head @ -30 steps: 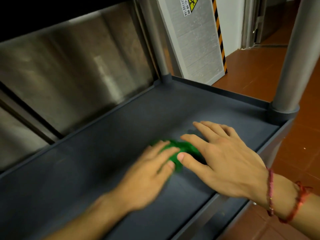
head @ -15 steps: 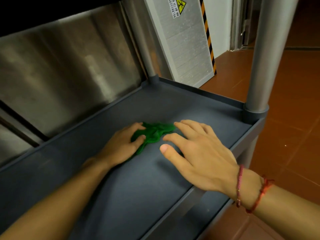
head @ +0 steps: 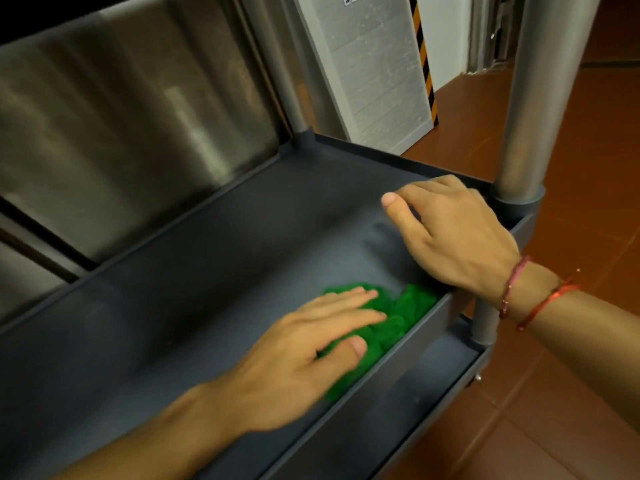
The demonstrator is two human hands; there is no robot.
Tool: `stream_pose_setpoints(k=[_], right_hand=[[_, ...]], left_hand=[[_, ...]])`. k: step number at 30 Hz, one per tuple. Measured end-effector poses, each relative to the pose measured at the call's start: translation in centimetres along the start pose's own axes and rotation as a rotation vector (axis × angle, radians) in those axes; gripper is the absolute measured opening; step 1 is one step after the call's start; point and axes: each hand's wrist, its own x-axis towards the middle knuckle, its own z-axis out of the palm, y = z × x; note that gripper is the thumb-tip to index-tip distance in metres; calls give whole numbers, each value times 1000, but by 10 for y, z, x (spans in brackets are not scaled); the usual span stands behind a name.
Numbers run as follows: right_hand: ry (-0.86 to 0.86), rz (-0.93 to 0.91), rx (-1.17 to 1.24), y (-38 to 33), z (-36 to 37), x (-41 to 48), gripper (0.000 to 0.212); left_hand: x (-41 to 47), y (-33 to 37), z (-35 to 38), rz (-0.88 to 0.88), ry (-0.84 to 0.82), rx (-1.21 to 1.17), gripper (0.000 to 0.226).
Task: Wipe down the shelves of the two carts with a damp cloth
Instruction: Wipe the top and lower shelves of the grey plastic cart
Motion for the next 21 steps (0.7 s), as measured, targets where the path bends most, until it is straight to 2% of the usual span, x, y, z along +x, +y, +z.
stream_pose_setpoints(k=[2, 6, 8, 12, 15, 18, 21], right_hand=[[-2, 11, 29, 1, -1, 0, 50], [8, -25, 21, 0, 2, -3, 51], [-1, -32, 29, 1, 4, -2, 52], [35, -24, 90, 3, 3, 0, 47], [81, -10, 143, 2, 1, -1, 45], [92, -14, 159, 2, 1, -2, 42], [104, -34, 165, 1, 1, -2, 40]], left_hand=[[1, 9, 3, 39, -35, -6, 44], [8, -7, 4, 84, -24, 167, 49], [22, -28, -1, 9, 21, 198, 53], [61, -79, -21, -272, 179, 165, 55], [73, -91, -23, -362, 181, 169, 46], [69, -72, -20, -312, 176, 124, 55], [60, -34, -5, -152, 101, 111, 54]])
